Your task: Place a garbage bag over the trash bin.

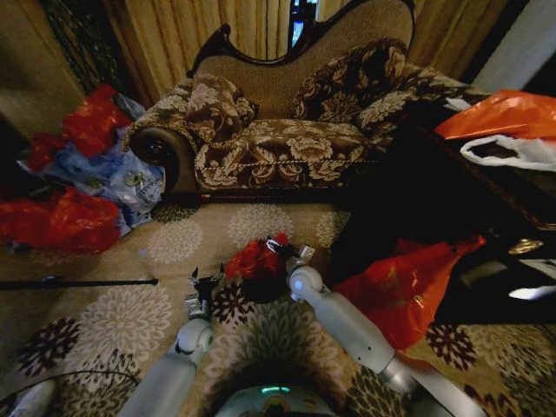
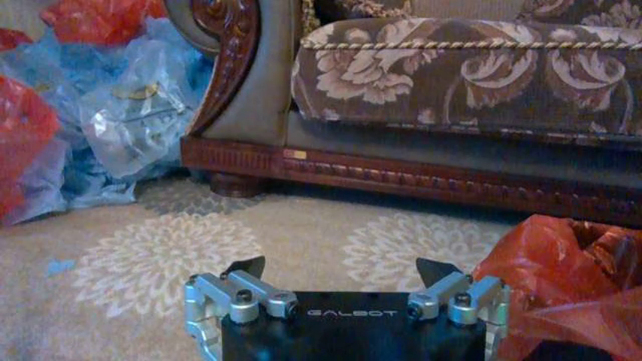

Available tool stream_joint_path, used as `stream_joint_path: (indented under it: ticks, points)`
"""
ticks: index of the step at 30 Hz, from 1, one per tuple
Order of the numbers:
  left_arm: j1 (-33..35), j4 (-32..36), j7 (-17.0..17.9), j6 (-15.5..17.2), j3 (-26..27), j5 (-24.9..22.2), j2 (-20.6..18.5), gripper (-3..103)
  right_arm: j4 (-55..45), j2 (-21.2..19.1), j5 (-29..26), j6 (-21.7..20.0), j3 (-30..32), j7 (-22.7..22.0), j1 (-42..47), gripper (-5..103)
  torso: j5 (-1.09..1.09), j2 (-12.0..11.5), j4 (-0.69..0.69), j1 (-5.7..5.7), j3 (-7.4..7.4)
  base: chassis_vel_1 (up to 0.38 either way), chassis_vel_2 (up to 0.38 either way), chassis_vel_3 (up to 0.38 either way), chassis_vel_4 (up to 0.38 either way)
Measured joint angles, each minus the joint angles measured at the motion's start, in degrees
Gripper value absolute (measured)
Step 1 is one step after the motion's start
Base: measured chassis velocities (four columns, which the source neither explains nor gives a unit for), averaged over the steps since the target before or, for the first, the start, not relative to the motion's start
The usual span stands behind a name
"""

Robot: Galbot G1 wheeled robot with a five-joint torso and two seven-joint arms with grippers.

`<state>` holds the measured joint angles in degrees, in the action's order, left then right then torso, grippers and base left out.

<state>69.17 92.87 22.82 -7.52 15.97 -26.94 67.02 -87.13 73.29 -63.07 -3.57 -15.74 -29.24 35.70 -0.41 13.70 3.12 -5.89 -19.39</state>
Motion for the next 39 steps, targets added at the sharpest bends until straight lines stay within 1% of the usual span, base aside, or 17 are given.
stream_joint_path:
  ticks: [1,2,4,5,6,8,9,12,13,16,17,20,22,23,24,29,39]
  points:
    - [0.0,0.0,0.0,0.0,0.0,0.0,0.1,100,0.1,-0.1,-0.1,0.6,0.0,0.4,0.1,93,0.0,0.0,0.0,0.0,0.0,0.0,0.0,0.0,0.0]
    - [0.0,0.0,0.0,0.1,0.0,0.0,0.1,100,0.2,-0.2,-0.1,0.9,-0.2,1.1,0.3,82,0.0,0.0,0.0,0.0,0.0,0.0,0.0,0.0,0.0]
    - [-0.1,0.0,0.0,0.1,-0.1,0.0,0.2,100,0.3,-0.4,-0.1,1.0,-0.4,1.4,0.4,82,0.0,0.0,0.0,0.0,0.0,0.0,0.0,0.0,0.0]
    - [-0.2,0.0,0.1,0.1,-0.2,-0.1,0.2,100,0.3,-0.6,0.6,1.1,-0.8,2.0,0.5,77,0.0,0.0,0.0,0.0,0.0,0.0,0.0,0.0,0.0]
    - [-0.2,0.0,0.1,0.1,-0.2,-0.1,0.2,100,0.3,-0.6,0.6,1.1,-0.8,2.0,0.5,77,0.0,0.0,0.0,0.0,0.0,0.0,0.0,0.0,0.0]
    - [-0.6,0.0,0.3,0.1,-0.2,-0.2,0.2,100,0.7,-1.3,2.7,1.1,-1.8,3.3,0.6,65,0.0,0.0,0.0,0.0,0.0,0.0,0.0,0.0,0.0]
    - [-0.6,0.0,0.3,0.1,-0.2,-0.2,0.2,100,0.7,-1.3,2.7,1.1,-1.8,3.3,0.6,65,0.0,0.0,0.0,0.0,0.0,0.0,0.0,0.0,0.0]
    - [-0.7,0.0,0.3,0.1,-0.1,-0.4,0.1,100,1.6,-2.4,7.0,1.5,-3.6,4.9,0.7,49,0.0,0.0,0.0,0.01,0.01,0.0,0.0,0.0,0.0]
    - [-0.7,0.0,0.3,0.1,-0.1,-0.4,0.1,100,1.6,-2.4,7.0,1.5,-3.6,4.9,0.7,49,0.0,0.0,0.0,0.01,0.01,0.0,0.0,0.0,0.0]
    - [-0.6,0.0,0.3,0.0,0.5,-0.6,0.0,100,1.8,-3.4,9.2,1.6,-4.8,5.5,0.6,33,0.01,0.0,0.0,0.01,0.01,0.0,0.0,0.0,0.0]
    - [-0.6,0.0,0.3,0.0,0.5,-0.6,0.0,100,1.8,-3.4,9.2,1.6,-4.8,5.5,0.6,33,0.01,0.0,0.0,0.01,0.01,0.0,0.0,0.0,0.0]
    - [-0.3,0.0,0.3,-0.1,1.1,-0.7,0.0,100,1.7,-4.5,10.7,1.7,-5.8,5.6,0.3,17,0.01,0.0,0.0,0.01,0.01,0.0,0.0,0.0,0.0]
    - [-0.3,0.0,0.2,-0.1,1.2,-0.8,0.0,100,1.6,-4.8,11.1,1.8,-6.1,5.6,0.3,17,0.01,0.0,0.0,0.01,0.0,0.0,0.0,0.0,0.0]
    - [-0.3,0.0,0.2,-0.2,1.4,-0.8,0.0,100,1.1,-5.5,11.8,1.8,-6.5,5.4,0.2,6,0.01,0.0,-0.01,0.01,0.01,0.0,0.0,0.0,0.0]
    - [-0.2,0.0,0.2,-0.2,1.6,-0.9,0.0,100,0.4,-6.2,12.1,1.8,-6.9,5.1,0.3,2,0.01,0.0,0.0,0.01,0.0,0.0,0.0,0.0,0.0]
    - [-0.2,0.1,0.1,-0.3,1.8,-1.0,-0.1,100,-3.1,-8.5,12.3,1.6,-7.5,3.8,0.9,1,0.01,0.0,0.0,0.01,0.01,0.0,0.0,0.0,0.0]
    - [0.1,0.7,0.1,-0.3,1.4,-0.8,0.3,100,-16.1,-16.0,10.7,-0.7,-6.3,-2.3,6.0,0,0.01,0.0,0.0,0.01,0.01,0.0,0.0,0.0,0.0]
